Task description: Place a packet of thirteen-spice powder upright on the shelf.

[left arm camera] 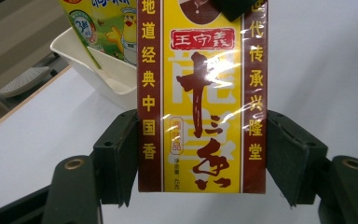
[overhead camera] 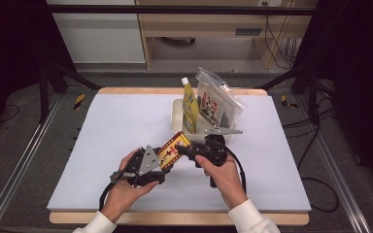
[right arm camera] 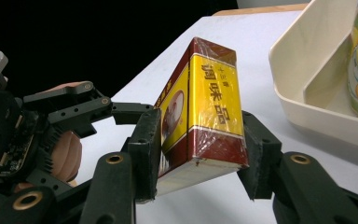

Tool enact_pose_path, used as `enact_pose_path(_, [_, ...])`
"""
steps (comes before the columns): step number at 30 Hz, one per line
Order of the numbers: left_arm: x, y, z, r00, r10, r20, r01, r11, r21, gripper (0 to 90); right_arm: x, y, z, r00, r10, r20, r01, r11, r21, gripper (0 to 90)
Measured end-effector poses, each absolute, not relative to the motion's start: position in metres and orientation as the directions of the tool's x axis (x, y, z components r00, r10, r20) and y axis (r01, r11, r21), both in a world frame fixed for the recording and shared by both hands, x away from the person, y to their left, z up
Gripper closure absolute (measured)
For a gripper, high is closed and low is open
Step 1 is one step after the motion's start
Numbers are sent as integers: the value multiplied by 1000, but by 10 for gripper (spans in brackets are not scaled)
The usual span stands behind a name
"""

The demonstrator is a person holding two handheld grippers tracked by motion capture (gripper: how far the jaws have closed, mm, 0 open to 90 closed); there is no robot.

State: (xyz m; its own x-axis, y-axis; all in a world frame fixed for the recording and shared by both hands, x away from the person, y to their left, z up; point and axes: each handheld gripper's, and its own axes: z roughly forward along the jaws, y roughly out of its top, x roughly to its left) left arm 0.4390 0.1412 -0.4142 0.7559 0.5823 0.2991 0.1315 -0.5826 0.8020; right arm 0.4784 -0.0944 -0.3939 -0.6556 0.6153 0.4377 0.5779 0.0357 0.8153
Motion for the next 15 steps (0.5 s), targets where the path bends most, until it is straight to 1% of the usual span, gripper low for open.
enact_pose_path(8, [444,140,-420,754,589,290,146,-581,801,319,471,-90,-388,-627,618,474,593,-15,805,672])
enact_pose_path(11, [446,140,-421,751,603,270,159,-561,812,312,468,-86,-386,-619,638,458,582,-18,813,677])
enact_pose_path(13, [446,142,-422,741,614,272,162,-557,815,283,467,-84,-384,-610,655,447,575,-23,818,679])
enact_pose_path(15, [447,147,-421,741,619,260,180,-556,812,226,467,-82,-383,-603,669,435,564,-28,825,679])
